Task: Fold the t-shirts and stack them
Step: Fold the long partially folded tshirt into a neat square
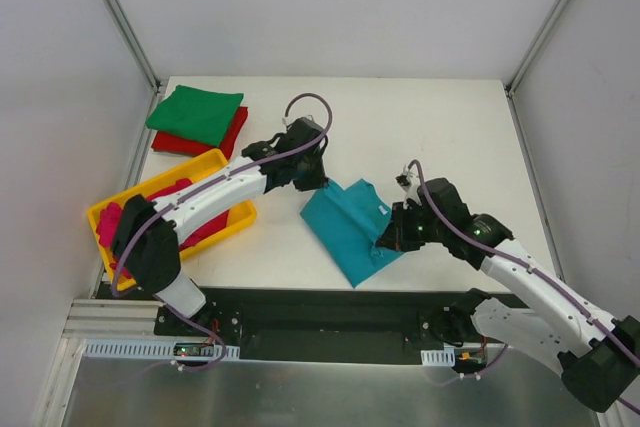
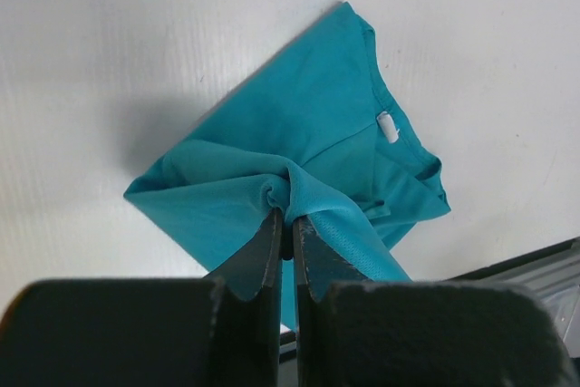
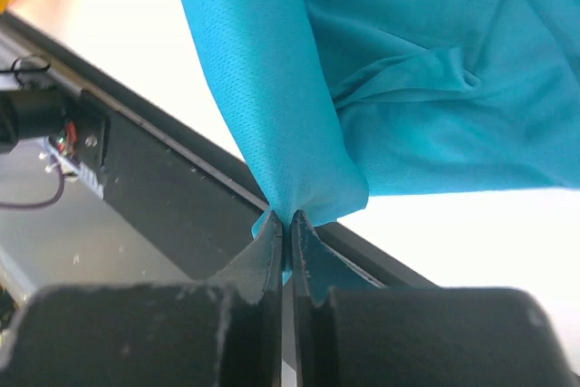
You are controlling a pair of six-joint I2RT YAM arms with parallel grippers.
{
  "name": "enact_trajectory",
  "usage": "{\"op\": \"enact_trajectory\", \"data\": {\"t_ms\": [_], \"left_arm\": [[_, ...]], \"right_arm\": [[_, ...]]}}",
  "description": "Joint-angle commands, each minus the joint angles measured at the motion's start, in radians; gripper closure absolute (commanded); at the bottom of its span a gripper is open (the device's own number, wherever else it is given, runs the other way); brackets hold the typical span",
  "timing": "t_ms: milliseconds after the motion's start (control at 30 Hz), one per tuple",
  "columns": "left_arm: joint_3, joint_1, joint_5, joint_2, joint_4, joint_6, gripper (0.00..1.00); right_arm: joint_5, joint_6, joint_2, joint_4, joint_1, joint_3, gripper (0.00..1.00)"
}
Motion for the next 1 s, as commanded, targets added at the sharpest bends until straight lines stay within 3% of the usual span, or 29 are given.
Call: {"op": "enact_trajectory", "data": {"t_ms": [0,167,367,433,500,567,633,667,767,800,933,967], "left_arm": [[0.128,0.0,-0.022,0.112,0.02,0.048,1.0],[0.252,-0.003,-0.008,0.268,0.02,0.079,1.0],[0.41,-0.006,-0.017,0.451,0.023,0.102,0.96],[0.477,-0.003,-0.046,0.515,0.025,0.108,0.77],[0.548,-0.001,-0.052,0.572,0.023,0.137,0.49],[0.588,-0.001,-0.036,0.575,0.023,0.157,0.21],[0.575,-0.003,-0.034,0.534,0.022,0.158,0.06],[0.558,-0.003,-0.039,0.506,0.023,0.165,0.01],[0.469,-0.004,-0.055,0.421,0.025,0.192,0.01],[0.435,-0.004,-0.052,0.4,0.03,0.201,0.01],[0.325,-0.003,0.073,0.379,0.065,0.315,0.01],[0.311,-0.004,0.16,0.388,0.066,0.367,0.01]], "right_arm": [[0.046,-0.035,-0.023,-0.1,-0.088,-0.023,1.0],[0.086,-0.049,0.007,-0.074,-0.182,-0.052,0.99],[0.291,-0.07,0.145,-0.023,-0.265,-0.02,0.93],[0.429,-0.078,0.194,0.022,-0.273,-0.003,0.8],[0.587,-0.075,0.242,0.003,-0.28,0.053,0.69],[0.756,-0.07,0.274,-0.055,-0.289,0.108,0.46],[0.816,-0.079,0.284,-0.13,-0.289,0.173,0.36],[0.804,-0.081,0.27,-0.153,-0.289,0.176,0.3],[0.657,-0.093,0.181,-0.135,-0.288,0.114,0.13],[0.585,-0.096,0.147,-0.116,-0.289,0.084,0.02],[0.162,-0.079,0.005,0.051,-0.288,-0.066,0.04],[0.082,-0.069,-0.015,0.091,-0.286,-0.092,0.04]]}}
